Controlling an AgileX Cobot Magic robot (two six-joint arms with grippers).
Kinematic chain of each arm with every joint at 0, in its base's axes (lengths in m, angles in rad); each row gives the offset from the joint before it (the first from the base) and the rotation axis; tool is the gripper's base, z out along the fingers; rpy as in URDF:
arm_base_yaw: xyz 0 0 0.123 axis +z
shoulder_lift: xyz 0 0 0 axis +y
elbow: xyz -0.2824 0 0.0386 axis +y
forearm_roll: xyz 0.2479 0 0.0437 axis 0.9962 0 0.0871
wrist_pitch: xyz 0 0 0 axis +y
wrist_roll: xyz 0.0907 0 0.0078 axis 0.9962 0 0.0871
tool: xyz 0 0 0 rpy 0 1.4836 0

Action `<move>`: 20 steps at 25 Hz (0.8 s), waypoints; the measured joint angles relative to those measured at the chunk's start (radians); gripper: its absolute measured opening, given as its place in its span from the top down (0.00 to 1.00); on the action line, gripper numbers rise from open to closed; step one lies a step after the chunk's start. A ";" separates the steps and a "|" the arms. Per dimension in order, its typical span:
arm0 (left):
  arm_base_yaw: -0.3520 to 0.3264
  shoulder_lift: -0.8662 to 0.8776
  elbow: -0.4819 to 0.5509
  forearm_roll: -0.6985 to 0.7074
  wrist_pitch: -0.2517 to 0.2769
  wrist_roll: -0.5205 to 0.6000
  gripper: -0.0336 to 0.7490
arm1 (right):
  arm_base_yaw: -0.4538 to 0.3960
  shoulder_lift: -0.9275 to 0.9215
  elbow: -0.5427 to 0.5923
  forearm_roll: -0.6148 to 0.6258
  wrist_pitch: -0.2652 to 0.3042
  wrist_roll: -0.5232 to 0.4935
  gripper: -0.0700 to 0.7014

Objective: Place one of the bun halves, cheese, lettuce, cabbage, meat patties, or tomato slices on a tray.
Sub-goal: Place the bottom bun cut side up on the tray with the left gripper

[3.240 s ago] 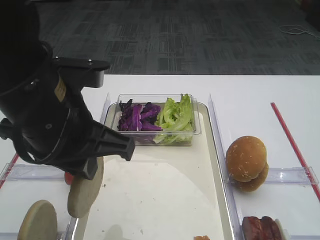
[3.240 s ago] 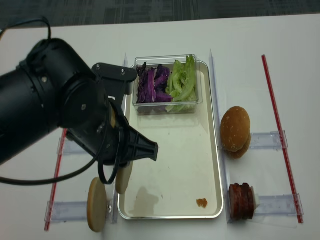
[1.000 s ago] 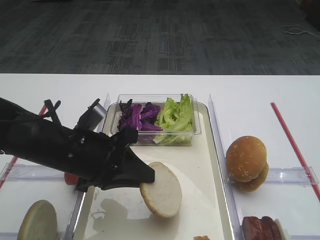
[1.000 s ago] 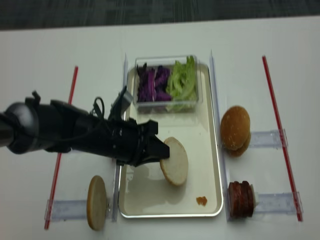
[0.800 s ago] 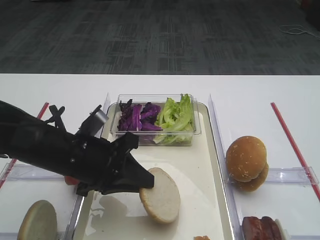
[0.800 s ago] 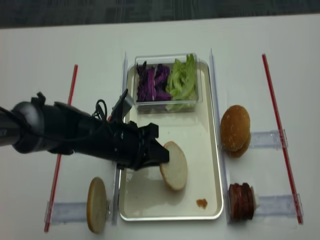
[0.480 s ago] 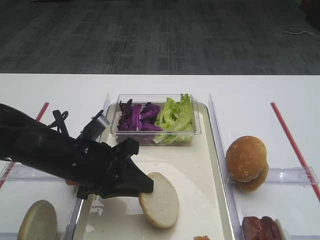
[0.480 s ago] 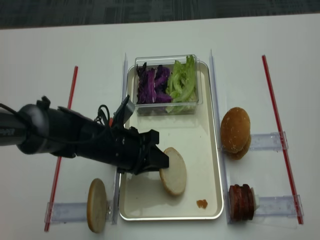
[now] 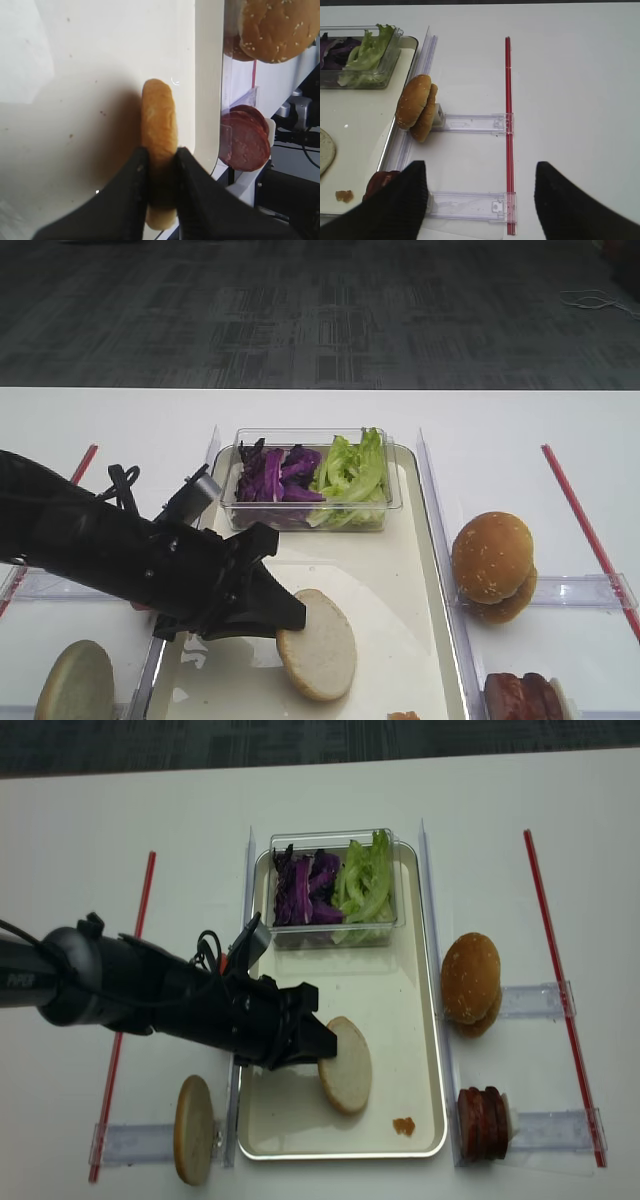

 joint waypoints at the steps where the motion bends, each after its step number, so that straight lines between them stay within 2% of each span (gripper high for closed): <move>1: 0.000 0.000 0.000 0.000 -0.002 0.000 0.76 | 0.000 0.000 0.000 0.000 0.000 0.000 0.30; 10: 0.000 0.000 0.000 0.002 -0.012 0.002 0.49 | 0.000 0.000 0.000 0.000 0.000 0.000 0.30; 16: 0.000 0.000 0.000 0.004 -0.012 0.004 0.41 | 0.000 0.000 0.000 0.000 0.000 0.000 0.30; 20: 0.000 0.000 0.000 0.004 -0.012 0.004 0.40 | 0.000 0.000 0.000 0.000 0.000 0.000 0.30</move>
